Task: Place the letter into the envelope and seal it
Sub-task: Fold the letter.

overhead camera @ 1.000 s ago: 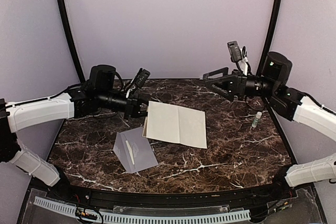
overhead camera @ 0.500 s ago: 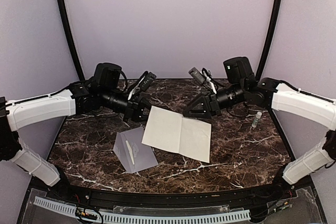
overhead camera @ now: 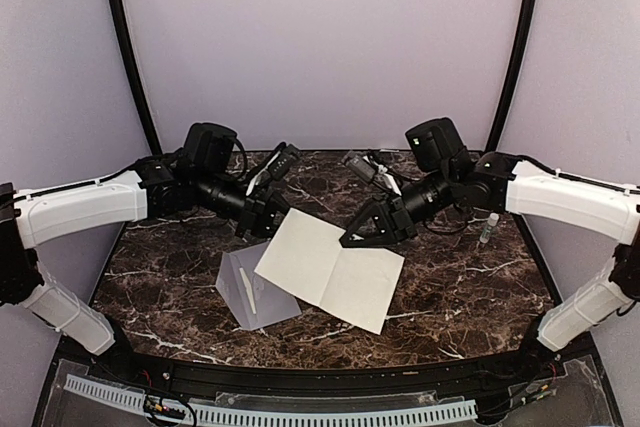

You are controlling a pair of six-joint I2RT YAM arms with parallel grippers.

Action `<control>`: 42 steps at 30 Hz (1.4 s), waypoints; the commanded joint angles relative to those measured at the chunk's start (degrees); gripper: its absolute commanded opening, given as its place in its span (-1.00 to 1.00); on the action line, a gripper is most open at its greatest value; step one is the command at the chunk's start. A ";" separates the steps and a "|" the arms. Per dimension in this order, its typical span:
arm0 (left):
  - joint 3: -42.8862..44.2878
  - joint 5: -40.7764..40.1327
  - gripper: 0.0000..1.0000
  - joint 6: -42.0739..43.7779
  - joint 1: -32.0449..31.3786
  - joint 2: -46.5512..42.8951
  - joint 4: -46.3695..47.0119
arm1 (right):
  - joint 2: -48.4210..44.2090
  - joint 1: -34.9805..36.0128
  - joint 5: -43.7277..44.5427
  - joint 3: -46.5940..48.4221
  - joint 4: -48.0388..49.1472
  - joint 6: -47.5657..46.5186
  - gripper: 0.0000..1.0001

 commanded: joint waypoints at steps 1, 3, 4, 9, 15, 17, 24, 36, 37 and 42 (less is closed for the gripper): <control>1.31 1.93 -1.00 0.77 -0.52 -0.40 -0.68 | 0.50 1.18 -1.24 1.02 0.93 0.19 -0.59; 1.40 1.95 -1.00 1.01 -0.73 -0.33 -0.95 | 0.28 1.21 -1.05 0.79 1.81 0.58 -0.62; 1.42 2.03 -1.00 1.06 -0.83 -0.39 -1.00 | 0.18 1.21 -0.86 0.62 2.33 0.91 -0.65; 1.53 1.71 -1.00 1.26 -0.99 -0.55 -1.32 | 0.30 1.32 -0.78 0.20 3.34 1.62 -0.79; 1.51 1.18 -1.00 1.38 -1.00 -1.01 -1.39 | 0.51 1.30 -0.59 0.37 2.07 1.16 -0.94; 1.51 1.04 -1.00 1.30 -1.01 -1.18 -1.26 | 0.50 1.30 -0.18 0.37 1.80 1.02 -1.00; 2.95 -2.83 0.16 2.50 -0.56 -2.73 -4.00 | -1.39 1.29 3.79 0.28 2.77 1.03 -1.00; -2.78 -1.80 0.72 -3.19 7.29 -11.86 6.48 | -0.77 1.30 3.88 0.94 1.55 0.28 -1.00; -2.74 -0.74 0.72 -3.28 7.11 -11.11 6.70 | -0.65 1.30 3.55 1.16 1.55 0.30 -1.00; -1.82 0.68 0.75 -3.97 5.56 -6.15 6.20 | -0.08 1.75 2.63 1.75 2.15 0.51 -1.00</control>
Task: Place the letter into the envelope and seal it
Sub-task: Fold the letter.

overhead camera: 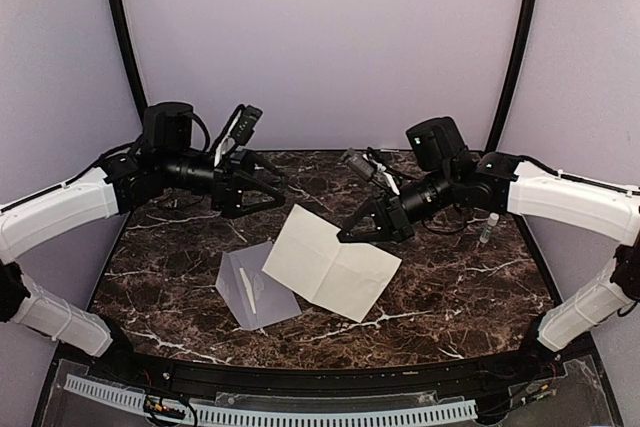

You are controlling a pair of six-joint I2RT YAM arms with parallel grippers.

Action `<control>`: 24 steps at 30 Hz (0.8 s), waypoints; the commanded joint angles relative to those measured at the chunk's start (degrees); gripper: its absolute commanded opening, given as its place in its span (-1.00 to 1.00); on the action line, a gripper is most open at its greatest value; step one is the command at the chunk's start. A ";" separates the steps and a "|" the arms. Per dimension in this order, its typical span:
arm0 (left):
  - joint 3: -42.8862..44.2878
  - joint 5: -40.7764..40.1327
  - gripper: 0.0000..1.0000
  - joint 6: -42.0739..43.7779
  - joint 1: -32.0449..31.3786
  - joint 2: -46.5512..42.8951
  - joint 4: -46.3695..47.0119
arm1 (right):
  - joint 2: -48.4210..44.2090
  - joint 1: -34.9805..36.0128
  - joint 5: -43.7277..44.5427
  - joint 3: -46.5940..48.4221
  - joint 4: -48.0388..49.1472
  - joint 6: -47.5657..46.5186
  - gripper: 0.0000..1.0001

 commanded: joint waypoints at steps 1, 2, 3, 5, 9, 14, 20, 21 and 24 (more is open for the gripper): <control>-1.21 2.07 0.75 -1.79 -1.99 3.82 1.17 | 0.52 1.18 -1.62 1.84 1.48 -0.31 -1.00; -1.20 1.98 0.76 -1.69 -2.51 4.62 0.79 | 0.68 1.42 -1.75 1.99 1.51 -0.20 -1.00; -1.13 2.01 0.76 -1.43 -3.44 4.99 0.63 | 0.79 1.66 -1.77 2.03 1.63 -0.23 -1.00; -0.97 2.59 0.75 -1.26 -4.76 6.06 0.34 | 1.13 1.84 -1.85 2.20 1.68 -0.22 -1.00; -1.04 6.12 0.24 -2.31 -5.82 7.50 1.33 | 1.75 1.87 -1.52 2.47 1.73 -0.31 -1.00; -1.07 7.79 -0.52 -2.93 -6.08 8.20 1.87 | 1.98 1.87 -1.13 2.56 2.29 -0.22 -1.00; -0.94 7.86 -0.99 -2.76 -6.12 8.22 1.80 | 1.60 1.87 -0.61 2.40 2.48 0.10 -1.00; -0.93 7.82 -1.00 -2.70 -6.12 8.14 1.85 | 1.48 1.87 -0.80 2.35 2.69 0.25 -1.00; -1.32 7.47 -1.00 -2.79 -6.09 7.63 1.87 | 1.17 1.87 -1.51 2.09 3.63 1.06 -0.72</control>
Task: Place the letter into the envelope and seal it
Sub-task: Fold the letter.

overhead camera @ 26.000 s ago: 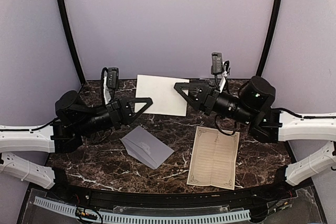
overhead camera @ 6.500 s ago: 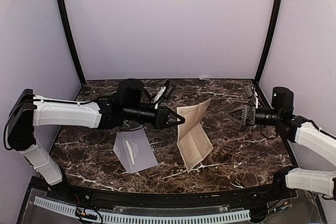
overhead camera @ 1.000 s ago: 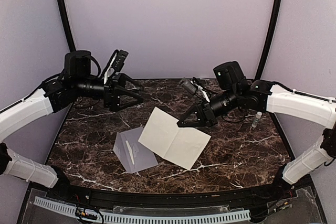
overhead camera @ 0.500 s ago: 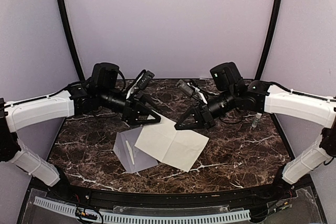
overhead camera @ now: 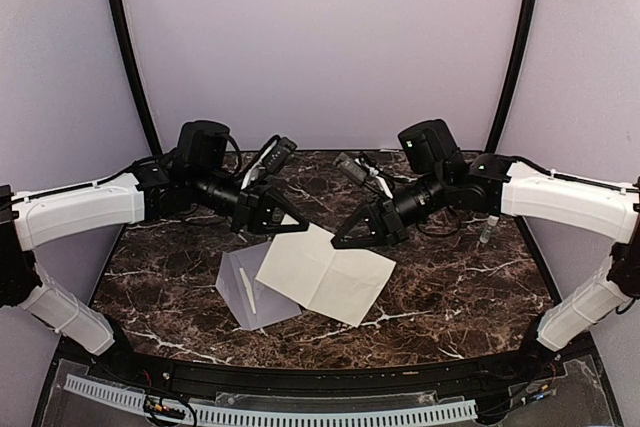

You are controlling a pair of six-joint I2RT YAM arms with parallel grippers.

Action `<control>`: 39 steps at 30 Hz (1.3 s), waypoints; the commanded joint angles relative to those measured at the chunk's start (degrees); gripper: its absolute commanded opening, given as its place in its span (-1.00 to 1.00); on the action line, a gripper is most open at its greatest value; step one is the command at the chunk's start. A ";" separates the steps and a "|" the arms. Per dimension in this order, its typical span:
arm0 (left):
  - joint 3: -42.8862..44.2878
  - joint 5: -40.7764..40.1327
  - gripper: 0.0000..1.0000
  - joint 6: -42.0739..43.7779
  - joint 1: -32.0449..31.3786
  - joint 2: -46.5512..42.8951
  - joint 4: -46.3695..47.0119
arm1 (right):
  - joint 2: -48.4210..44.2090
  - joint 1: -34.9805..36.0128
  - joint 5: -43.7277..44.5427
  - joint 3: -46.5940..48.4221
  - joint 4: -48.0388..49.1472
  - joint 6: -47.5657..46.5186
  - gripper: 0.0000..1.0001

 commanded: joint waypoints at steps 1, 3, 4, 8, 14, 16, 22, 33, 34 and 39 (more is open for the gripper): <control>-0.58 1.05 -1.00 0.09 -0.14 -1.19 1.50 | -0.64 0.38 -0.88 1.32 3.48 0.91 -0.55; -0.85 0.85 -1.00 -0.22 -0.15 -1.42 2.49 | -0.60 0.45 -1.14 1.05 4.18 1.22 -0.31; -0.91 0.90 -1.00 -0.37 -0.15 -1.40 2.61 | -0.52 0.51 -1.30 0.83 4.59 1.30 -0.27; -0.88 1.47 -1.00 -0.71 -0.15 -1.00 2.94 | 0.20 1.10 -1.35 0.31 6.37 1.85 -0.17; -0.79 0.13 -1.00 0.16 -0.15 -1.07 1.98 | 1.92 1.62 -2.64 0.93 7.99 2.08 -0.36; -0.71 -0.64 -1.00 0.68 0.09 -1.10 1.56 | 2.04 1.62 -2.55 1.13 7.07 1.45 -0.56; -0.41 -0.07 -1.00 0.48 2.50 -1.15 1.44 | 1.15 1.61 -1.31 0.38 5.31 0.15 -1.00; 1.13 -0.47 -1.00 3.49 4.18 -1.66 -3.58 | -0.85 0.69 -1.66 -1.08 4.65 -0.70 -0.41; 1.24 -0.47 -1.00 3.61 4.26 -1.59 -3.72 | -1.07 0.51 -1.64 -1.18 4.63 -0.69 -0.46; 1.63 -0.46 -1.00 4.02 4.81 -1.35 -4.48 | -2.78 -0.14 -1.05 -2.50 4.29 -0.46 -0.87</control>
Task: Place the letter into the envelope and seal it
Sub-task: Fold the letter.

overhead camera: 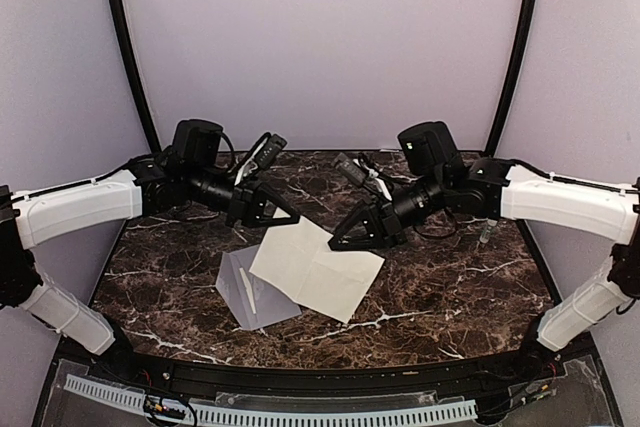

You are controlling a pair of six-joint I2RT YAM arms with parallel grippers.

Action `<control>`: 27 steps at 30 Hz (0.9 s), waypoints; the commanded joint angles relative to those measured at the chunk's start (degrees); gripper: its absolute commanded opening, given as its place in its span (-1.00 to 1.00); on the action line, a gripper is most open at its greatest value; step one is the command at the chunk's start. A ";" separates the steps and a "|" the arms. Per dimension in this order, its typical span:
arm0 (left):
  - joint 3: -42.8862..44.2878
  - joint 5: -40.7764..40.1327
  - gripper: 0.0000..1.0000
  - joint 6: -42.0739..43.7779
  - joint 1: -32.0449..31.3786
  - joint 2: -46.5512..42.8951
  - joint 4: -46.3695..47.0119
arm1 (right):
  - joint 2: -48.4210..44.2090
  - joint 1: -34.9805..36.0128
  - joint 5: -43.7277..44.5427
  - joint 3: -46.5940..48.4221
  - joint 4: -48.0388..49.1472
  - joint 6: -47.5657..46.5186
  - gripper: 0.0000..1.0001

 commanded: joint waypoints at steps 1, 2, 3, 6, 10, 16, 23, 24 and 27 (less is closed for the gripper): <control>1.86 0.19 -1.00 1.43 0.57 -1.43 -1.75 | -3.15 -0.75 -0.11 -1.96 0.76 0.20 -1.00; 1.84 0.19 -1.00 1.42 0.66 -1.48 -1.70 | -3.52 -0.77 -0.02 -2.43 1.19 0.62 -1.00; 1.77 0.19 -1.00 1.39 0.67 -1.57 -1.68 | -3.95 -0.78 0.09 -2.87 1.58 0.95 -1.00; 1.82 0.39 -1.00 1.25 0.69 -1.89 -1.49 | -4.94 -0.78 -0.02 -3.85 2.89 2.08 -1.00; 1.71 -0.22 -1.00 1.50 0.77 -2.78 -1.48 | -5.65 -0.80 0.31 -4.25 2.25 2.13 -0.56; 1.66 -0.58 -1.00 1.62 1.08 -3.37 -1.59 | -6.27 -0.81 0.20 -5.73 2.33 2.70 -0.63; 1.73 -0.44 -1.00 1.53 1.30 -3.59 -1.52 | -8.10 -0.79 2.66 -7.40 1.91 3.47 -1.00; 1.68 -0.43 -1.00 1.55 1.30 -3.72 -1.49 | -8.32 -0.86 2.61 -7.41 2.03 3.72 -1.00; 1.69 -0.32 -1.00 1.38 1.30 -3.97 -1.40 | -9.14 -0.82 2.87 -7.29 2.06 4.38 -1.00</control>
